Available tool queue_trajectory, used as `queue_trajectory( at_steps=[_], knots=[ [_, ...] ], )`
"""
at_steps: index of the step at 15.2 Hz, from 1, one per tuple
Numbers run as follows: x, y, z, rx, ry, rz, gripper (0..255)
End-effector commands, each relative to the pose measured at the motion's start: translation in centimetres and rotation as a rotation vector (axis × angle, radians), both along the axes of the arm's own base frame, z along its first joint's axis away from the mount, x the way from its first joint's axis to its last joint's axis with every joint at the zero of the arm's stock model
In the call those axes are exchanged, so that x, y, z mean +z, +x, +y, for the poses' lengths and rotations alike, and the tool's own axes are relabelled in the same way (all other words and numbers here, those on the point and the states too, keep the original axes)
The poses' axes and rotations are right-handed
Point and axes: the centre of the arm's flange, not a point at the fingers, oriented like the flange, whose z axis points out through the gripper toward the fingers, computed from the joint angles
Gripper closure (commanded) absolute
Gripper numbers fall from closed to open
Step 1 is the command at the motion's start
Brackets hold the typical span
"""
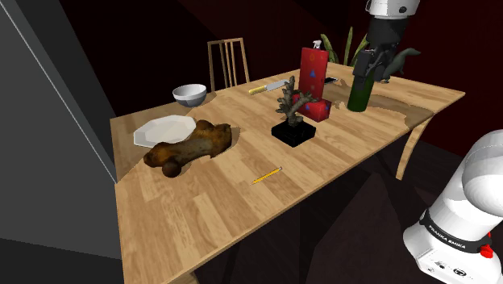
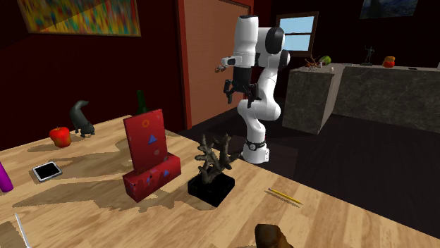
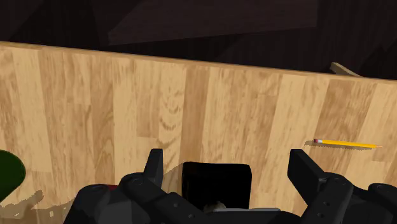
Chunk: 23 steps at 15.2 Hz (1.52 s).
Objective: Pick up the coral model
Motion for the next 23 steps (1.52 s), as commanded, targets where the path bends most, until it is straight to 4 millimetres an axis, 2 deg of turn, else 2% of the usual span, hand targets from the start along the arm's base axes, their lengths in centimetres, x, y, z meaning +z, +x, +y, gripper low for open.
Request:
queue_trajectory(
  at_steps=[1, 14, 15, 23],
  knots=[
    [0.0, 0.0, 0.0, 0.000, 0.000, 0.000, 0],
    [-4.2, 16.7, -0.2, 0.006, 0.108, 0.011, 0],
    [-4.4, 17.3, -0.2, 0.006, 0.112, 0.012, 0],
    [-8.4, 17.3, -0.2, 0.006, 0.112, 0.012, 0]
  ],
)
